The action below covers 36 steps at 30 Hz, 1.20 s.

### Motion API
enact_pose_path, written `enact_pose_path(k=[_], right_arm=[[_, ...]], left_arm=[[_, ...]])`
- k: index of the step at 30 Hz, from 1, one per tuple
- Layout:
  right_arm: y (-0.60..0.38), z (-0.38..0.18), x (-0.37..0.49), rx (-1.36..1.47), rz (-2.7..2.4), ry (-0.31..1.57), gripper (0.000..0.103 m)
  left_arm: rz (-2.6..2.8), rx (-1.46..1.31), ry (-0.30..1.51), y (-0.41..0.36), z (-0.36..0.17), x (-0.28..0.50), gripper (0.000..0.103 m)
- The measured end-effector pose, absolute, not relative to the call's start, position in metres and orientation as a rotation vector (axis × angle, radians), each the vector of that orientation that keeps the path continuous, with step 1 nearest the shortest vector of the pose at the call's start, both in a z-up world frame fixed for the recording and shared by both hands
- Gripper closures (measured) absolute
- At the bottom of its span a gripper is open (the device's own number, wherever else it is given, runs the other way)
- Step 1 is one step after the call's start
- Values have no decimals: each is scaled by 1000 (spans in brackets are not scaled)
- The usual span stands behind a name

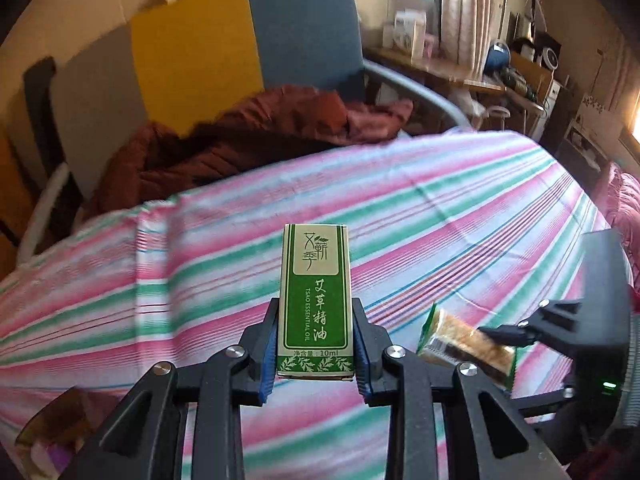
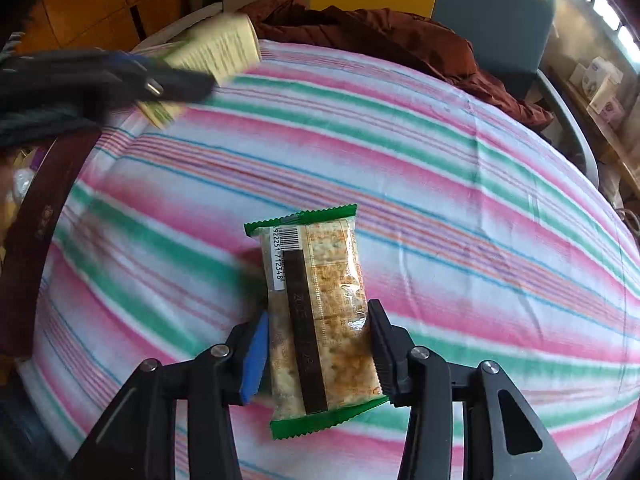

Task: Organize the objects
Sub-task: 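Grasp the green essential-oil box with the left gripper while the right gripper grasps the snack bar, then carry the green box and snack bar over the gold tray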

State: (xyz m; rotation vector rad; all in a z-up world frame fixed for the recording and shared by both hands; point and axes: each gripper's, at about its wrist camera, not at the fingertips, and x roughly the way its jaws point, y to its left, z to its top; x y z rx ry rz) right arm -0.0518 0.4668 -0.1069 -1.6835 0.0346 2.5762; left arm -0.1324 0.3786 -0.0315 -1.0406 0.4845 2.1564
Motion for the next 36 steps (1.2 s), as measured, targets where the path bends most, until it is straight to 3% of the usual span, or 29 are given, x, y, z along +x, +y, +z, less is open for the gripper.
enact_pose_path(k=[16, 36], right_arm=[[409, -105, -29, -1664, 2595, 161, 56], [342, -102, -20, -1619, 2644, 284, 56]], left_arm=[[2354, -877, 372, 279, 36, -70, 72], [2517, -935, 248, 165, 26, -49, 72]])
